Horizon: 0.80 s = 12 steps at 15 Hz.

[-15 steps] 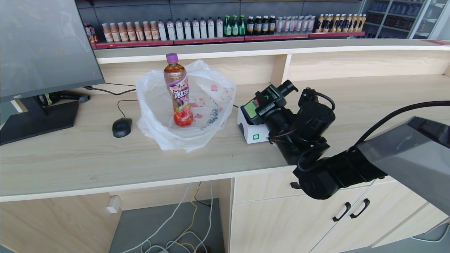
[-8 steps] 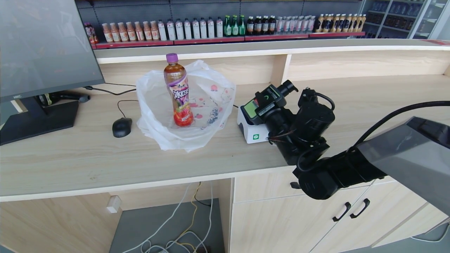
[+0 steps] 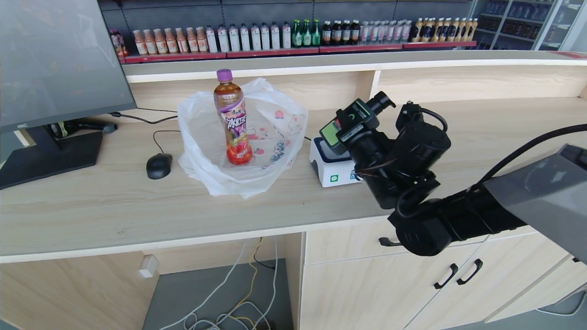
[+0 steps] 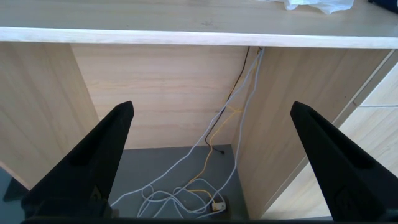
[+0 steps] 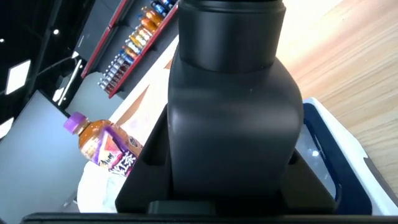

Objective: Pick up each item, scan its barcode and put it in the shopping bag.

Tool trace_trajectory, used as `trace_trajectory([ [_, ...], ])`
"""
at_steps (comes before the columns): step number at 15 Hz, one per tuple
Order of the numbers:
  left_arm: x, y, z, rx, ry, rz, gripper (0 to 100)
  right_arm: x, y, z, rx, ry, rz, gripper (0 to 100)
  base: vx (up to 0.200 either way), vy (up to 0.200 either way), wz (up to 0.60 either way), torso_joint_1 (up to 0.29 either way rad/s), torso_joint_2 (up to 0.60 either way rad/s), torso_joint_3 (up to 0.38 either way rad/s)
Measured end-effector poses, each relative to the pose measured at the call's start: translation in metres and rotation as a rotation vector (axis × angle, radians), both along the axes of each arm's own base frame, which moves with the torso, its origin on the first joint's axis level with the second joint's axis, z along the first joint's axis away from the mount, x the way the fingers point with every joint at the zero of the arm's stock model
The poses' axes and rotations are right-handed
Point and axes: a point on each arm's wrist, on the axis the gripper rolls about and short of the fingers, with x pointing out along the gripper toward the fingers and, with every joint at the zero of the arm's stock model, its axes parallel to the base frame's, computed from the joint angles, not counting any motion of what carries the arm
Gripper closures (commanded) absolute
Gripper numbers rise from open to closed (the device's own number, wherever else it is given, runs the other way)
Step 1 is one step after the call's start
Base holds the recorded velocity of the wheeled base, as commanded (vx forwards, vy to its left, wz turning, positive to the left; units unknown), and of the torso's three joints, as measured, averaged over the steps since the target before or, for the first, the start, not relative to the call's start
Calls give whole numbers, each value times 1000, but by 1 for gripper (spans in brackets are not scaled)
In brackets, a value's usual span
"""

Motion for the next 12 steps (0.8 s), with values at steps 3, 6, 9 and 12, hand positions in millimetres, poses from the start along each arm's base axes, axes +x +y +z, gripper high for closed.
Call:
trace_trajectory([
  [3, 0, 0, 0, 0, 0, 0, 0, -12, -1, 20, -18, -54, -2, 100, 0, 0, 0, 0, 0, 0],
  [6, 0, 0, 0, 0, 0, 1, 0, -37, 2, 51, -84, -124, -3, 100, 0, 0, 0, 0, 0, 0],
  [9, 0, 0, 0, 0, 0, 1, 0, -63, 3, 77, -198, -233, -3, 100, 0, 0, 0, 0, 0, 0],
  [12, 0, 0, 0, 1, 0, 0, 0, -79, -2, 73, -407, -337, 21, 100, 0, 0, 0, 0, 0, 0],
])
